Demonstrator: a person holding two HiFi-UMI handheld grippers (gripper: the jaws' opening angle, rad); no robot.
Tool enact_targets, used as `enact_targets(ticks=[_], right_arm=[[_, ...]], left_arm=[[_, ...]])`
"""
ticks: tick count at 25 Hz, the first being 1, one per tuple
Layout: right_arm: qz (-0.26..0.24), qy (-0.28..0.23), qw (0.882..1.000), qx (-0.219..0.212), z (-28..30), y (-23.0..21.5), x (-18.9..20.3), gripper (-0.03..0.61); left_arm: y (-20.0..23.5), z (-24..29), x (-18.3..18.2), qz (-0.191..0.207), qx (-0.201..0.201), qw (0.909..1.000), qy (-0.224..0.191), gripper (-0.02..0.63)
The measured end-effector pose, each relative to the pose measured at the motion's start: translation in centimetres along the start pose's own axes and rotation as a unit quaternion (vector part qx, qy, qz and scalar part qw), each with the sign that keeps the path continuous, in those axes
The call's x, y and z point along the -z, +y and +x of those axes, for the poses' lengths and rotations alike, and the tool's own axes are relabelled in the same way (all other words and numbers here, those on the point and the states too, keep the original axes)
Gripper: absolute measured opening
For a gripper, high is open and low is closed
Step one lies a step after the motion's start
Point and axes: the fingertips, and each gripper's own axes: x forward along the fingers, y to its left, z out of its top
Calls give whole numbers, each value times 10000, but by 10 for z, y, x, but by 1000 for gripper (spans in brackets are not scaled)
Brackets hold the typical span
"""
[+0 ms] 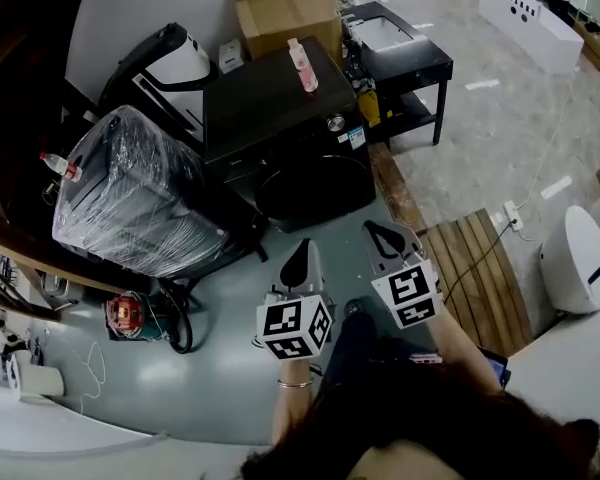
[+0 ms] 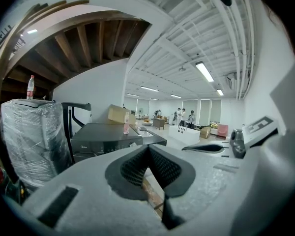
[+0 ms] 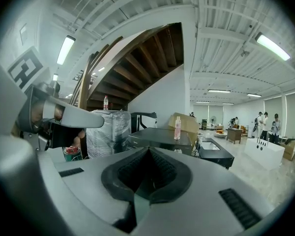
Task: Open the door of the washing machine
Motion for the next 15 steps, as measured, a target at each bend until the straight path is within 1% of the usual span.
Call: enact_targets(ticks=[7,15], right_arm=[[-39,91,9999,115,50,-10,-6,-2],[-50,151,9995,289,109,-16,-18,-2]], left_arm=[[29,43,-16,40,196,9998,-54,14],[67,88,-24,1,419,9991,26,14]])
